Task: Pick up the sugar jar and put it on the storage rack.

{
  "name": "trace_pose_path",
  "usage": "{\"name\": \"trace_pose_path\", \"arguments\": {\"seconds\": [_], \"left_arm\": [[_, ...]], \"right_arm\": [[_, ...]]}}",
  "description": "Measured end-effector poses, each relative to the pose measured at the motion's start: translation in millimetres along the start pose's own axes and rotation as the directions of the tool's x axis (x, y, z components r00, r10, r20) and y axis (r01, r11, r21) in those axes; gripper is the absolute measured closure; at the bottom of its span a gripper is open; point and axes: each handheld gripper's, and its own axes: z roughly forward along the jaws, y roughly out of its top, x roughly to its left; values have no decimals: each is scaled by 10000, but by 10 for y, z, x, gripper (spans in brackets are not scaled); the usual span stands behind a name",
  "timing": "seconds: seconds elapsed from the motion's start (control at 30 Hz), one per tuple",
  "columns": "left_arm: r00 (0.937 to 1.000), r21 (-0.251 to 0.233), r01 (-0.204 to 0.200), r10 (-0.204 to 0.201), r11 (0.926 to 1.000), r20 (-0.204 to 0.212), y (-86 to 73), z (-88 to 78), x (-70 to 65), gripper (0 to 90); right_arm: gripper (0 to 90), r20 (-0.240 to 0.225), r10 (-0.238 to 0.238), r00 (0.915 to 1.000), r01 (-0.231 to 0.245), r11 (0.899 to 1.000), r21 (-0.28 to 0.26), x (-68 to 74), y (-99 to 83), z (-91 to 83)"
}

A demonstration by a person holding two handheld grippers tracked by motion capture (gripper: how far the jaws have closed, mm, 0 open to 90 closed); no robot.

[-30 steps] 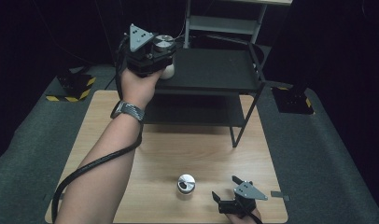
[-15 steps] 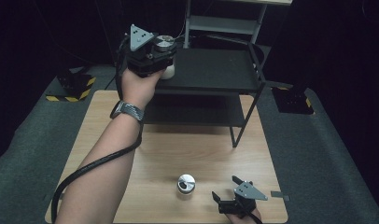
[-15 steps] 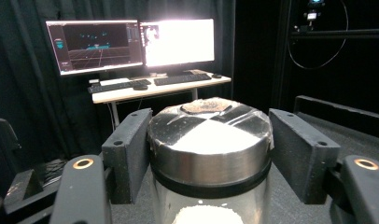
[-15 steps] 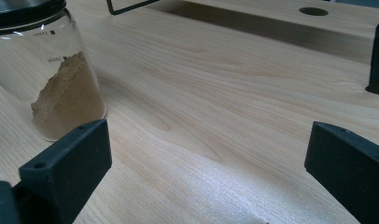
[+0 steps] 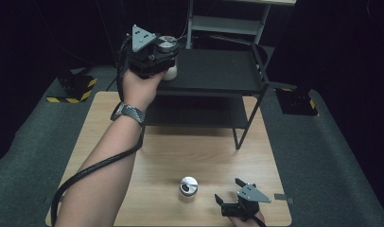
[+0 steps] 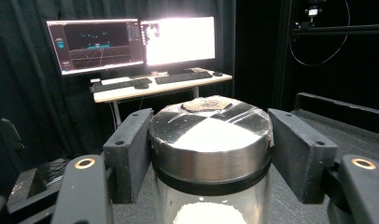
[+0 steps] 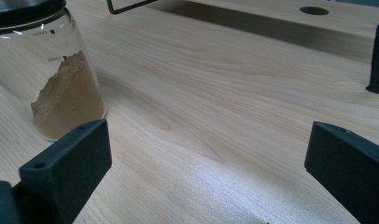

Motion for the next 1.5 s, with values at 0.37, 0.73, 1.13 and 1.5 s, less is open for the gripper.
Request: {"name": "trace_pose_path", "arguments": {"seconds": [0.37, 0.73, 1.13, 1.5], "left_arm": [[9996, -151, -64, 68, 9999, 265, -62, -94, -13, 165], [9994, -346, 86, -75, 9994, 333, -104, -287, 32, 11], [10000, -386, 23, -20, 9993, 75, -220, -446, -4, 3], [9992, -476, -259, 273, 9985, 293, -441, -664, 28, 3]], "right_arm": [[3, 1, -1, 10000, 1, 10000, 3, 0, 0, 0], [3, 12, -8, 10000, 8, 10000, 30, 4, 6, 3], [3, 21, -33, 10000, 33, 10000, 48, 7, 9, 6], [3, 23, -57, 10000, 57, 10000, 74, 9, 14, 8]]}}
